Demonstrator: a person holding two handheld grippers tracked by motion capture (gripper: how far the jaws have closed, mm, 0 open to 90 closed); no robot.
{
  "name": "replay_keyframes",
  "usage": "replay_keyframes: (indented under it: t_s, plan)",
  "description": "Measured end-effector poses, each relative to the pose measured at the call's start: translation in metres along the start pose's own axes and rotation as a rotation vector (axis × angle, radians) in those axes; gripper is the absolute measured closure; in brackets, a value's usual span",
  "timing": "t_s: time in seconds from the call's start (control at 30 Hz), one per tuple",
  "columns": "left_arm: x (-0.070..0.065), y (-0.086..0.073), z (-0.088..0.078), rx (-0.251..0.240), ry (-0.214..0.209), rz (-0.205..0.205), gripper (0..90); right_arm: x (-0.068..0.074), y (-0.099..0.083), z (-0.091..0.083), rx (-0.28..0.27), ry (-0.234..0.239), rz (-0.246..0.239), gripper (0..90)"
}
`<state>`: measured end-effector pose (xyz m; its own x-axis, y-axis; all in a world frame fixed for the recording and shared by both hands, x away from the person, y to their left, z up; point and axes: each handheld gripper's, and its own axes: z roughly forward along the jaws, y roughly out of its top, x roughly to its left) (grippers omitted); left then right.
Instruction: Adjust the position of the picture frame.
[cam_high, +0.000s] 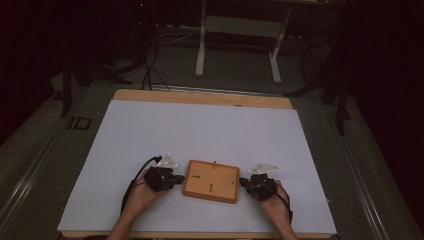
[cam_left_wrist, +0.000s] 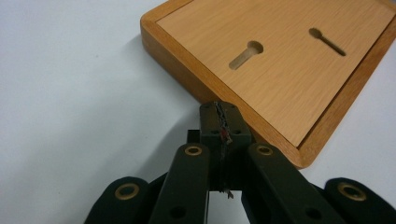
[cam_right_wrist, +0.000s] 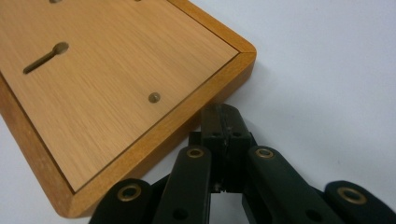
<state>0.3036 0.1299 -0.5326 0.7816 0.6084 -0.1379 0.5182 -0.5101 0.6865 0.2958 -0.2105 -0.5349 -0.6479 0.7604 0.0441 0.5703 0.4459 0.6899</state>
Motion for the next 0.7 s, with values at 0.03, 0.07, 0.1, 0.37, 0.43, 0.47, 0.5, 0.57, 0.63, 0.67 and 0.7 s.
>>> replay_keyframes:
  t_s: [0.03, 0.07, 0.1, 0.37, 0.43, 0.47, 0.5, 0.57, 0.63, 0.67, 0.7]
  plan:
    - [0.001, 0.0, 0.0, -0.002, 0.007, -0.002, 89.9, -0.001, 0.001, 0.001, 0.0, 0.004, 0.003, 90.0]
    - [0.001, 0.001, 0.0, -0.008, 0.008, -0.007, 90.0, -0.002, 0.003, 0.003, -0.001, 0.007, 0.002, 90.0]
    - [0.001, 0.001, -0.001, -0.019, 0.004, -0.013, 89.9, -0.003, 0.004, 0.004, 0.0, 0.01, 0.0, 90.0]
    - [0.0, 0.002, -0.003, -0.038, 0.01, -0.02, 90.0, -0.007, 0.011, 0.01, -0.004, 0.014, 0.0, 90.0]
    - [0.0, 0.002, -0.003, -0.043, 0.015, -0.017, 90.0, -0.009, 0.013, 0.012, -0.007, 0.019, 0.005, 90.0]
    - [0.0, 0.002, -0.003, -0.043, 0.017, -0.014, 90.0, -0.01, 0.013, 0.013, -0.007, 0.018, 0.008, 90.0]
    - [0.0, 0.002, -0.003, -0.044, 0.016, -0.016, 90.0, -0.01, 0.014, 0.013, -0.009, 0.019, 0.01, 90.0]
    - [0.001, 0.002, -0.003, -0.044, 0.016, -0.017, 90.0, -0.012, 0.015, 0.015, -0.012, 0.019, 0.008, 90.0]
    - [0.001, 0.003, -0.003, -0.044, 0.015, -0.015, 89.9, -0.013, 0.016, 0.015, -0.015, 0.019, 0.008, 90.0]
    - [0.001, 0.003, -0.003, -0.043, 0.015, -0.016, 90.0, -0.013, 0.016, 0.015, -0.016, 0.019, 0.006, 90.0]
    - [0.001, 0.003, -0.003, -0.043, 0.013, -0.017, 89.9, -0.013, 0.016, 0.016, -0.018, 0.017, 0.006, 90.0]
